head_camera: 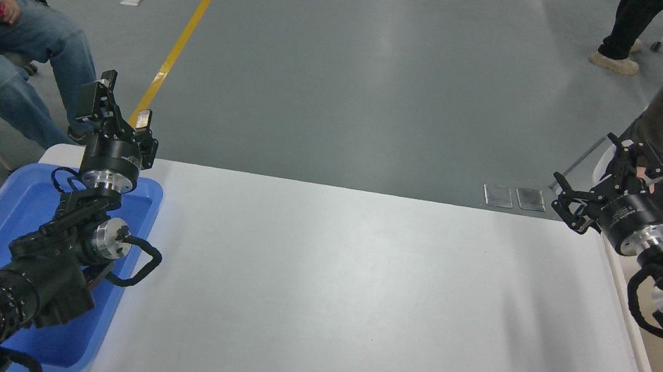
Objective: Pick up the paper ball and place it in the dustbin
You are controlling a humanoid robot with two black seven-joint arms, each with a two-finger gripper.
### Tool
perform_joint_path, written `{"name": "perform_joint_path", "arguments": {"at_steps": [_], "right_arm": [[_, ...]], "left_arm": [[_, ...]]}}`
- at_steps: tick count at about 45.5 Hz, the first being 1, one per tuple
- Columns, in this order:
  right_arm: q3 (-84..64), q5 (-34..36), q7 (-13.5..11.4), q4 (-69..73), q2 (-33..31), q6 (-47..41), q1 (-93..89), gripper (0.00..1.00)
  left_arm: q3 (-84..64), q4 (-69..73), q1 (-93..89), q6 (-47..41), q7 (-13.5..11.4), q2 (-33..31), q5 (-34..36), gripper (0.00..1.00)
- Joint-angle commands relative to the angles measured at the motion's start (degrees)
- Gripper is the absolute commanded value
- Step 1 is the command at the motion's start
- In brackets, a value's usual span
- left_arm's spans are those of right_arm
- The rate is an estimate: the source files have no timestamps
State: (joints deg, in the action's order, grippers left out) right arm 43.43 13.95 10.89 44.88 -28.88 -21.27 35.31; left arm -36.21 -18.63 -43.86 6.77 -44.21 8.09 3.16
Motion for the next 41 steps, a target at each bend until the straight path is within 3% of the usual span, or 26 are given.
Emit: {"name": "perform_joint_path", "arguments": {"at_steps": [1,5,10,14,41], "right_arm": [[1.5,3.2,0.0,-3.0,3.7,-2.5,-1.7,1.0],[1.4,3.2,-0.8,-6.3,5.1,-3.2,-1.7,1.0],[1.5,3.3,-4.5,-9.4,5.8,-6.1,-1.8,1.0],[1.6,3.3,-6.0,-12.9,7.9,-6.4,-1.9,1.0],[1.5,2.9,-5.4,-14.6,6.7,-12.0,-4.1,1.0]], "left_arm": [[0.0,0.0,0.0,0.0,0.0,0.0,0.0,1.0],[0.0,0.0,0.0,0.0,0.0,0.0,0.0,1.0],[0.0,0.0,0.0,0.0,0.0,0.0,0.0,1.0],[0.0,0.0,0.0,0.0,0.0,0.0,0.0,1.0],[0.0,0.0,0.0,0.0,0.0,0.0,0.0,1.0]]}}
